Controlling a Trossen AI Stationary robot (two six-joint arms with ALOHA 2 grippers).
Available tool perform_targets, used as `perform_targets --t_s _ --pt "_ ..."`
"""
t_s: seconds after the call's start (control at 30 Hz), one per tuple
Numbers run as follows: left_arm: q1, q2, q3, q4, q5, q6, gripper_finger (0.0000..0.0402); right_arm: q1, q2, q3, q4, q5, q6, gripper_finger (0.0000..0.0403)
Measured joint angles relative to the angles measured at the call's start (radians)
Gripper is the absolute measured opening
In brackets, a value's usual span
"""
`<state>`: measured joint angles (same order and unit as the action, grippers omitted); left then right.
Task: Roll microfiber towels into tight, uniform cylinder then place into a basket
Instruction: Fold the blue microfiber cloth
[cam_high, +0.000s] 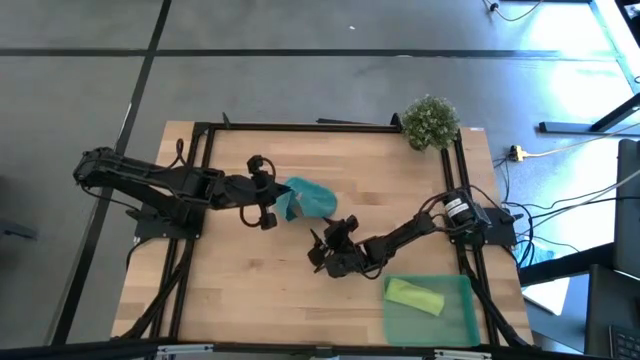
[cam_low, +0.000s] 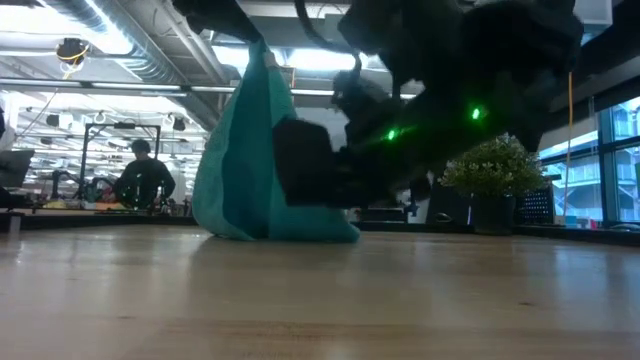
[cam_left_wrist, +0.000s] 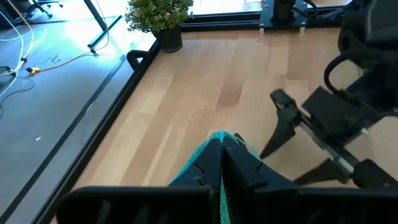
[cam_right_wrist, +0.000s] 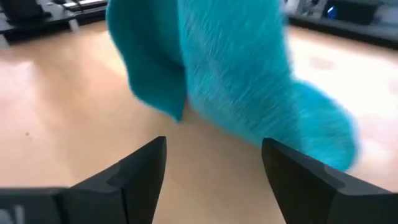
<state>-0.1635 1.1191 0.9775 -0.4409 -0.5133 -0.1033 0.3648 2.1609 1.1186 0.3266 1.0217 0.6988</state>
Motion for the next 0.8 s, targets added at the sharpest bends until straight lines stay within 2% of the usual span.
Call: perform_targets --t_s 0.13,0.3,0.4,0.6,0.8 --pt "0.0 0.0 0.0 0.0 0.0 -0.002 0.0 0.001 0.054 0.04 0.076 -0.082 -0.084 0.0264" --pt "0.0 0.0 0.0 0.0 0.0 -0.002 0.0 -0.012 0.124 0.147 0.074 -0.165 -0.328 0.0264" --pt "0.0 0.0 0.0 0.0 0.0 -0.002 0.0 -0.023 0.165 0.214 0.041 -0.1 -0.36 0.0264" --pt "0.0 0.0 0.0 -0.001 0.0 -0.003 0.0 -0.033 0.206 0.317 -0.034 0.123 -0.365 0.0264" --pt "0.0 0.0 0.0 -0.001 0.001 -0.003 0.0 -0.033 0.206 0.343 -0.079 0.288 -0.365 0.0264"
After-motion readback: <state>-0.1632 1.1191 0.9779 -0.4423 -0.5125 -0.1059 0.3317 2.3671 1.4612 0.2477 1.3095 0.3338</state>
